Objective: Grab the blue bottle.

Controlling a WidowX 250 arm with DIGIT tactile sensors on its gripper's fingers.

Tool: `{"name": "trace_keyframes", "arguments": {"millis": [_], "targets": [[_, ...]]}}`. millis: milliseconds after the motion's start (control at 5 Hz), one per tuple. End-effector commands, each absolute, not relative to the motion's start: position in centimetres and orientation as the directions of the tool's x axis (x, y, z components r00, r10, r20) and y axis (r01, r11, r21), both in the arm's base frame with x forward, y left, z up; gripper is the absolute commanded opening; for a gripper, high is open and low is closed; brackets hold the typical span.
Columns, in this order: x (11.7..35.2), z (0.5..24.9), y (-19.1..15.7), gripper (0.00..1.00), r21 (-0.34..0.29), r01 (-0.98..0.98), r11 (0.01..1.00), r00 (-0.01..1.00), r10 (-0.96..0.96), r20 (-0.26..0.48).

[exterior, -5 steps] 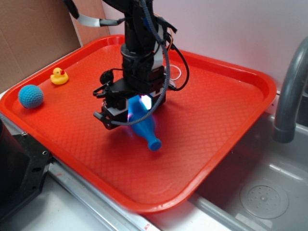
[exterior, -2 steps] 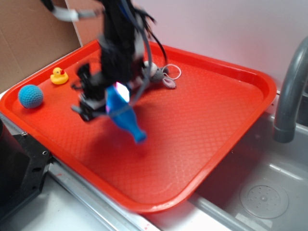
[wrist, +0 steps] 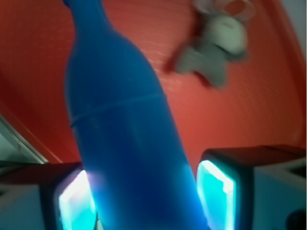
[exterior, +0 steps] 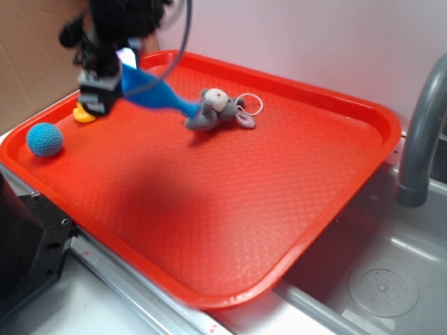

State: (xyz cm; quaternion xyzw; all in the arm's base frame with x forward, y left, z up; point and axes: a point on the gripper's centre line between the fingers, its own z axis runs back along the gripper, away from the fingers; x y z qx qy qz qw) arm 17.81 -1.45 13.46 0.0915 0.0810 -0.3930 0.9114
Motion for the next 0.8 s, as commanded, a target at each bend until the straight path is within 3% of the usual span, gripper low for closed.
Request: {"name": "trace_keyframes", "arguments": {"millis": [0,200,400,600], "targets": [[17.0,18.5,0.5,0.0,0.044,0.334,0.942,0.935,-0.325,-0.139],[16.7,19.5,1.9,0.0,0.016,0.09,0.996,0.992,-0.088,-0.091],[15.9,19.8,2.3,0.0,0.026,-0.044,0.999,0.998,0.045,-0.048],[16.6,19.2,2.2,0.0,0.001,-0.039,0.999,0.997,0.039,-0.067]]}}
